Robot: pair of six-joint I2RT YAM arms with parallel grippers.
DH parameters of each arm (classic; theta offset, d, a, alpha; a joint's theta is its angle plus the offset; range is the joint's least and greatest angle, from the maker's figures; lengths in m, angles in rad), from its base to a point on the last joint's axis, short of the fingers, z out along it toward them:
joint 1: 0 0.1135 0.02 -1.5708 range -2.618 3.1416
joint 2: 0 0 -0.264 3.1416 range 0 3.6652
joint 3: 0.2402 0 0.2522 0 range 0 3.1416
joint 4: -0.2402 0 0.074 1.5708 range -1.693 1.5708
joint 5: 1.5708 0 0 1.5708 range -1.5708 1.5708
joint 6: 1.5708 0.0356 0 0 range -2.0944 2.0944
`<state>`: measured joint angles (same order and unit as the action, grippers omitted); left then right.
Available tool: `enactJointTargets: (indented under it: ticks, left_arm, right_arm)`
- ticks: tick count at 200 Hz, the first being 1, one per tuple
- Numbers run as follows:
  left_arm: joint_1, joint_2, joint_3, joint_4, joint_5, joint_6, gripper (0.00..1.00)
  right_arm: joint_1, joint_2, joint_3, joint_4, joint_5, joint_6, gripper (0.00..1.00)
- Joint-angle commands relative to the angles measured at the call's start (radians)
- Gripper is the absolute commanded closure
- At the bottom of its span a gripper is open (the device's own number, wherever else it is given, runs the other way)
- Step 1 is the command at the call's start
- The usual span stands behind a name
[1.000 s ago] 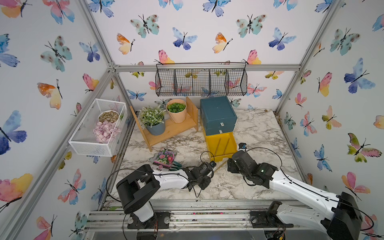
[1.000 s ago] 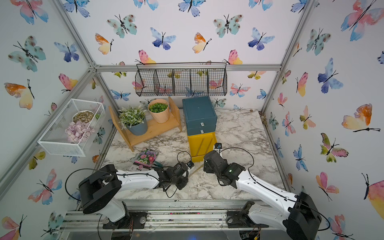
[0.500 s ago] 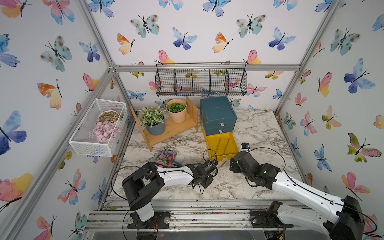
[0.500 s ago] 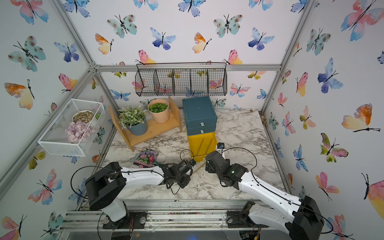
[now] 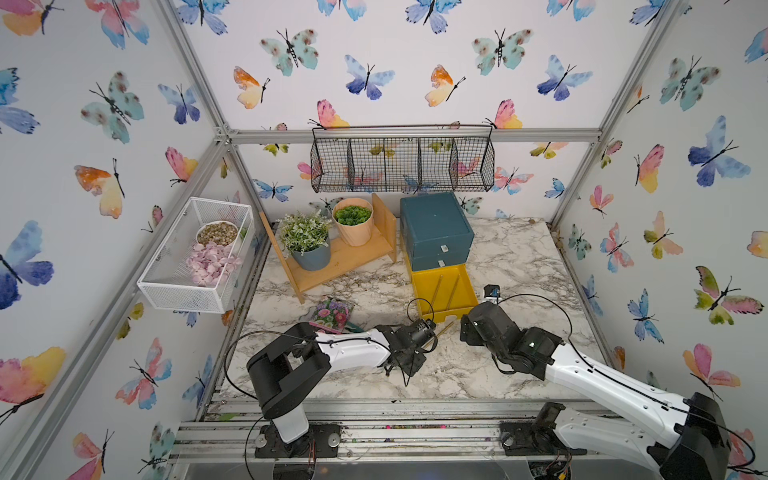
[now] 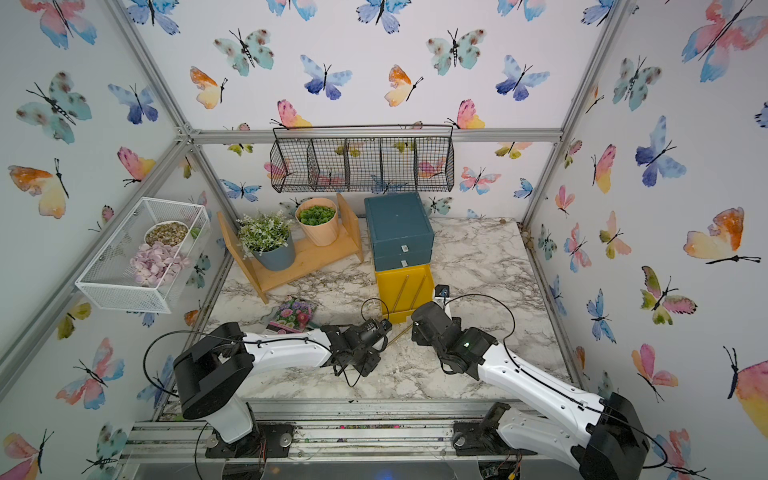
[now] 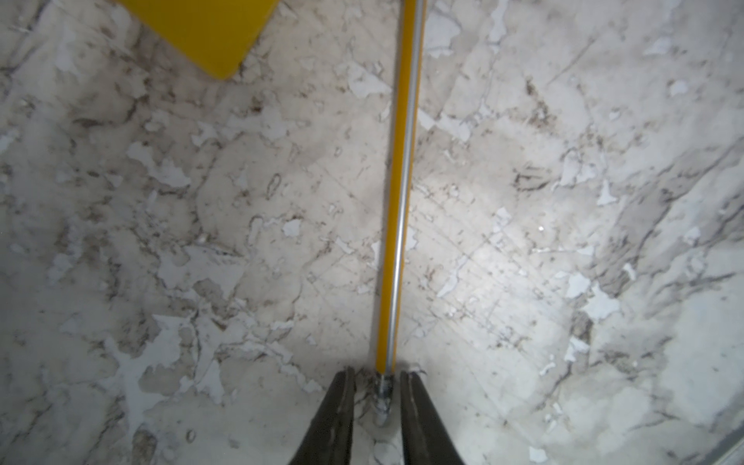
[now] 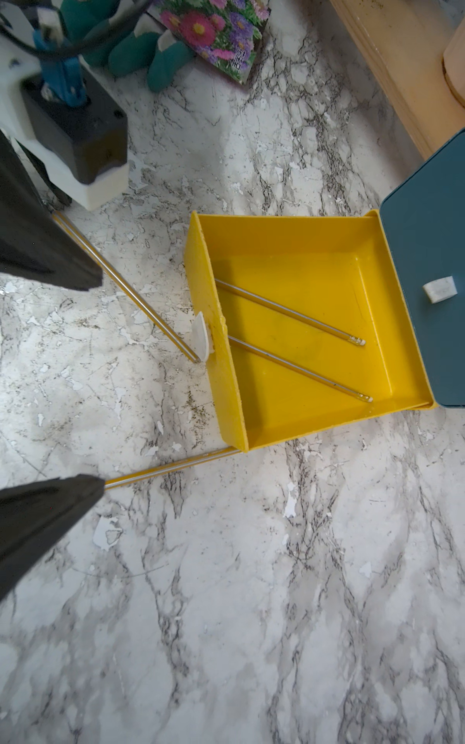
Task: Please place the pencils in the drawer according to their color
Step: Pick up the pencil from the center of the board.
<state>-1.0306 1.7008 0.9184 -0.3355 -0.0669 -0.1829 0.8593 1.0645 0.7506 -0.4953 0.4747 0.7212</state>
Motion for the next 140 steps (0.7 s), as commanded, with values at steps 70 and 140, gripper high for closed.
enactJointTargets:
  ticks: [70, 140]
  left_arm:
    - [-0.003, 0.069, -0.006, -0.164, 0.015, 0.021, 1.0]
    - [-0.003, -0.04, -0.018, -0.112, 0.004, 0.049, 1.0]
  right_arm:
    - [0.004, -0.001, 0.011, -0.021, 0.038, -0.002, 0.2]
    - [0.005, -0.023, 0.007, -0.035, 0.077, 0.042, 0.08]
